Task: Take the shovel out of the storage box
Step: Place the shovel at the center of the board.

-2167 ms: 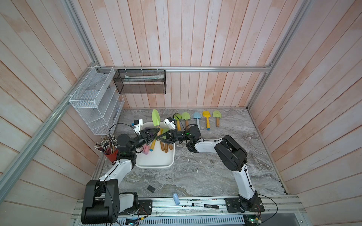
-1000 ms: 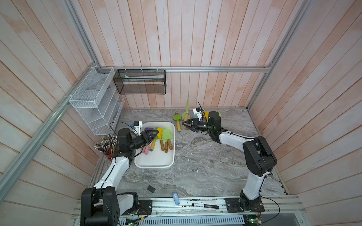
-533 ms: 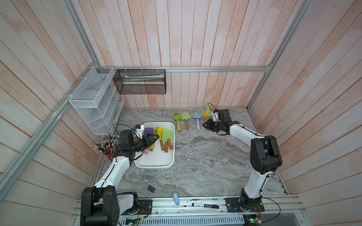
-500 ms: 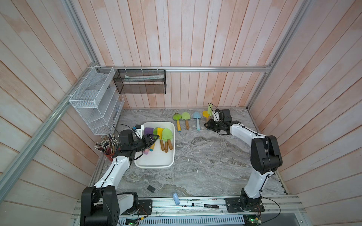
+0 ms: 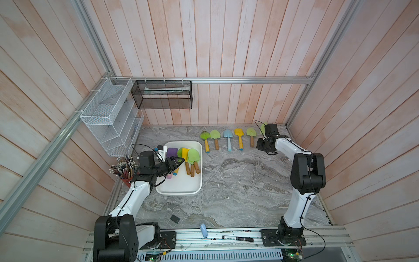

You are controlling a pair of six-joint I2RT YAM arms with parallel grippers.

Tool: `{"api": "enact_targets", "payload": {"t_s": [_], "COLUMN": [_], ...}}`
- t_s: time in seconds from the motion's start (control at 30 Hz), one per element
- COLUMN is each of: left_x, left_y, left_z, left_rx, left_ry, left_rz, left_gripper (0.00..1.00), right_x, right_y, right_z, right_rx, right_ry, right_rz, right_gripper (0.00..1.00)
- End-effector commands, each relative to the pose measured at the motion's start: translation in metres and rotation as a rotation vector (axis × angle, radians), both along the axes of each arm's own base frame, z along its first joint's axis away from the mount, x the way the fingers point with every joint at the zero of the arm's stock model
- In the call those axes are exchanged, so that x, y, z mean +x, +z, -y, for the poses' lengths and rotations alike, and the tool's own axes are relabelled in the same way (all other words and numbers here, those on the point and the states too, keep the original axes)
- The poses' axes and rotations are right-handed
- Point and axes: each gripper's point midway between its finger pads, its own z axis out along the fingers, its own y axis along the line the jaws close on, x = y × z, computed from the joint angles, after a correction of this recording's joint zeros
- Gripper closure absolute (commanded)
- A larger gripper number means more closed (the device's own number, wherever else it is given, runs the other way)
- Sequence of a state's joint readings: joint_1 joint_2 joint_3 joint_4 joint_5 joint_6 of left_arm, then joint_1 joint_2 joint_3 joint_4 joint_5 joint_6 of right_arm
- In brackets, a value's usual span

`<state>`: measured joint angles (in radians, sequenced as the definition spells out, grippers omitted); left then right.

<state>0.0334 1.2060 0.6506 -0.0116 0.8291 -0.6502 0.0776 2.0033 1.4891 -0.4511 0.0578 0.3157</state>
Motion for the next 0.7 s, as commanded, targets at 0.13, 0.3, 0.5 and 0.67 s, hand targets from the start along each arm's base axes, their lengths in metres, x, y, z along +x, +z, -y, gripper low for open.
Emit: {"api": "enact_targets", "payload": {"t_s": [0.13,0.3,0.5,0.67], "left_x": [-0.009,-0.015,-0.018,-0.019], "left_y": [-0.010,-0.013,-0.017,-0.018], "left_z": [0.001,0.001,0.001,0.002], "left_rx": [0.014,0.013,0.010,0.004], "left_ry": [-0.011,-0.009,-0.009,-0.012], "left_rz": [-0.008,-0.015,-0.022,-0.026], "left_gripper": [0.46,0.46,0.46,0.46], "right_x": [0.012,0.023,0.032,0.039], "right_y": [-0.023,-0.031,-0.036,-0.042], "right_z": [0.021,0.030,0.037,0.040], "right_rx": [-0.111,-0.110,-0.110,-0.110], "right_ry": [-0.009,-0.017,-0.019,-0.017], "right_rz": [-0.080,-0.096,-0.111,-0.122], "right_gripper": [0.83,0.83,0.81,0.81]}}
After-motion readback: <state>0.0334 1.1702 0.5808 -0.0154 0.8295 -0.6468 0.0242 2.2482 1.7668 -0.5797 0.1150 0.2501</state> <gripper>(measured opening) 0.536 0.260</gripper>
